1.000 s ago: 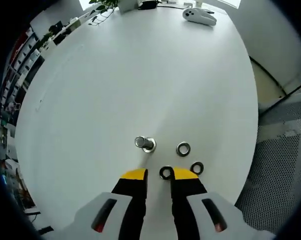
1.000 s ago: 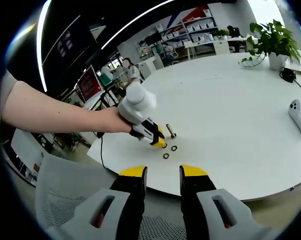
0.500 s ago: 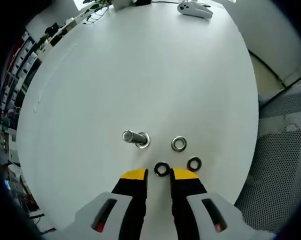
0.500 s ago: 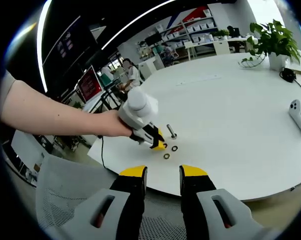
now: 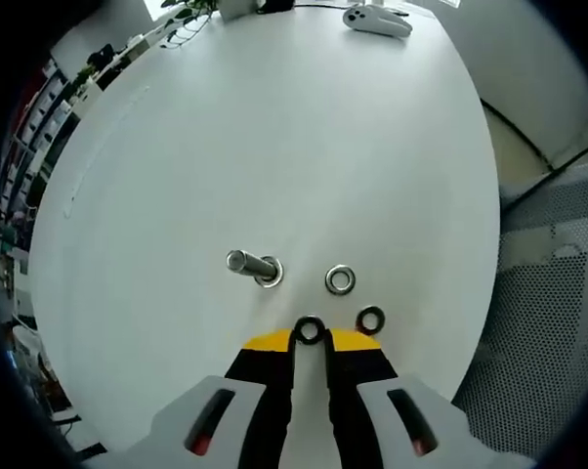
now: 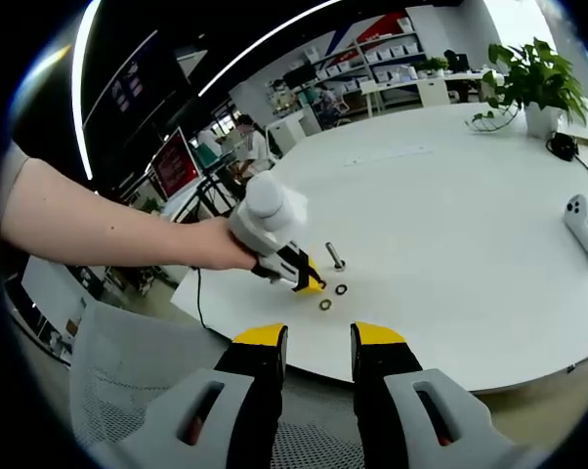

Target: Place the washer onto the threaded stud by aligning its center hole with the stud, sliding it down to the base, and recovering from edge contact or off-axis alignment until the washer reaches the visible bottom stop.

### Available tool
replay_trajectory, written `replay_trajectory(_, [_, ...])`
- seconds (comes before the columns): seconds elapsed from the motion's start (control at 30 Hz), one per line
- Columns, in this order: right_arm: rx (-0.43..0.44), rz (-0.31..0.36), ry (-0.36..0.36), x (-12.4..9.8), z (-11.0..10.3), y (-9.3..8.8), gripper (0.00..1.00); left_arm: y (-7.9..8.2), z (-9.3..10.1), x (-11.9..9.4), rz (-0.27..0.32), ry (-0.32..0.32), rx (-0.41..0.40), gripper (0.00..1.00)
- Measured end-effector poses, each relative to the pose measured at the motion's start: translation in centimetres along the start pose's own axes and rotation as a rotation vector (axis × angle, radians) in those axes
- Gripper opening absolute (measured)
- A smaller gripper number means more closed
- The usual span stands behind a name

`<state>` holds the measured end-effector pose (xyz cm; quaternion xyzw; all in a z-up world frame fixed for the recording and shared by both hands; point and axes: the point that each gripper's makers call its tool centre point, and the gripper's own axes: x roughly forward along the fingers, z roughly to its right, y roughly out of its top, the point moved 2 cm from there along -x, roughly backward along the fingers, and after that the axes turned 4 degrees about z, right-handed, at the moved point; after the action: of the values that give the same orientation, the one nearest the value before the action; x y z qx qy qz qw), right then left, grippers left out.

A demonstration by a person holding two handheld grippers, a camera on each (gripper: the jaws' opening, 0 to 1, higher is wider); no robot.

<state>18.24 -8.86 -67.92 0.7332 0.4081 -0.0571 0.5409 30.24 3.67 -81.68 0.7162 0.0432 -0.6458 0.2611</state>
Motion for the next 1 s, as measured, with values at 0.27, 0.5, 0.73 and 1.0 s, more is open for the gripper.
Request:
replay_trajectory(0.27, [0.000,0.001,-0.002,0.0,0.0,0.0,0.28,-1.3,-0.1,-0.3,-0.057,-0.017,-0.004,0.10])
replay_trajectory(0.5, [0.002,0.003,-0.002,0.0,0.0,0.1,0.28,-1.2,0.2,-0.3,-0.065,-0.012,-0.011,0.14])
replay_trajectory(0.73, [0.000,0.001,-0.003,0.0,0.0,0.1,0.28,-1.3,0.2,-0.3,-0.059,-0.009,-0.022,0.14])
replay_trajectory(1.0, [0.003,0.000,-0.002,0.0,0.0,0.0,0.28,-1.2,0.2,-0.2,-0.065,0.005,-0.020,0.09])
